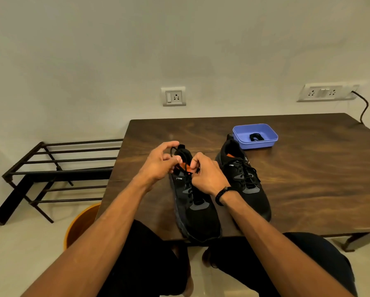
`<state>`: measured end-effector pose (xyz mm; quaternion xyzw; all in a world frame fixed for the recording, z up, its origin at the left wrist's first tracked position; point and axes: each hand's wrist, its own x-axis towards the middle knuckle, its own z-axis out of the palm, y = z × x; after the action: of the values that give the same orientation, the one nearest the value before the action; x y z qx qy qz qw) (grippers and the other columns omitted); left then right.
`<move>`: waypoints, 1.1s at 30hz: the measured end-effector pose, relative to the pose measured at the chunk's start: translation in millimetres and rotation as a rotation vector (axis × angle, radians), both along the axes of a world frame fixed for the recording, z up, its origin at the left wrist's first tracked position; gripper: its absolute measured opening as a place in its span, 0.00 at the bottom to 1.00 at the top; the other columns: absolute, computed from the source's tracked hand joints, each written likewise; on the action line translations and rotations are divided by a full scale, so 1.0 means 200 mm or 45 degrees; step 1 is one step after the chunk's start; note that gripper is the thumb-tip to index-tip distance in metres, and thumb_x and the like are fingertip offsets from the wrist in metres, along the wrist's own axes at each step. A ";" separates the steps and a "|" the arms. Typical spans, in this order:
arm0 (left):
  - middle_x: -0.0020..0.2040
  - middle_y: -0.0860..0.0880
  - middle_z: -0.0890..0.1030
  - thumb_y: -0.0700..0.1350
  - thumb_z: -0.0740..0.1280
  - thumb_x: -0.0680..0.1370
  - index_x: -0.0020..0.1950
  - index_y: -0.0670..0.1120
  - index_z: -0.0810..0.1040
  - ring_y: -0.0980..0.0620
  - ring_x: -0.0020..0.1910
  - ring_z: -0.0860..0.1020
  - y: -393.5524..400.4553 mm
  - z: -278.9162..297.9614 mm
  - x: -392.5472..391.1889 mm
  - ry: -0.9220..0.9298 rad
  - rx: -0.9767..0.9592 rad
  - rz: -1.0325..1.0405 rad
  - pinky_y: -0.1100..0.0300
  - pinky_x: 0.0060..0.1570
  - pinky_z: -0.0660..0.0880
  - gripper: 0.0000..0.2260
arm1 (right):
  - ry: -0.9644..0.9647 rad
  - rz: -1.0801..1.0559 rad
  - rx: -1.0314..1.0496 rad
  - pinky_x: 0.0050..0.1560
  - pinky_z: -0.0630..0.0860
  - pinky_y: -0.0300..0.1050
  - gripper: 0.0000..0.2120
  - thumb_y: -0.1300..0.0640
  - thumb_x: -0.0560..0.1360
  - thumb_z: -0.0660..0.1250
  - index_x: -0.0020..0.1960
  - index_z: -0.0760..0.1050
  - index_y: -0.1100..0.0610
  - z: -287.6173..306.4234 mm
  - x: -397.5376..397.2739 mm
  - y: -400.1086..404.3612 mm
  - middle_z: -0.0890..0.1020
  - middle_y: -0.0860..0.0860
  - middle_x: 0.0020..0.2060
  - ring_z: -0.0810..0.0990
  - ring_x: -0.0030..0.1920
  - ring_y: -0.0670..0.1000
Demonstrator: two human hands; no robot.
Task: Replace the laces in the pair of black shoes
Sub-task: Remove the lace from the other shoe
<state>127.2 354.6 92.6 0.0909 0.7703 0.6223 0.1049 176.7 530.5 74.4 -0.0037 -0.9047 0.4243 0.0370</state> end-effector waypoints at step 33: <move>0.68 0.45 0.72 0.52 0.74 0.77 0.53 0.51 0.82 0.44 0.56 0.80 -0.12 0.11 0.13 0.141 -1.043 0.504 0.51 0.60 0.78 0.08 | -0.121 0.478 0.422 0.48 0.78 0.46 0.06 0.55 0.76 0.75 0.53 0.86 0.55 0.16 0.03 0.00 0.85 0.48 0.44 0.82 0.45 0.47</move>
<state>153.0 330.5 114.1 -0.0739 0.9599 0.2686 -0.0301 181.9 530.4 106.7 0.1505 -0.9475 0.2690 -0.0848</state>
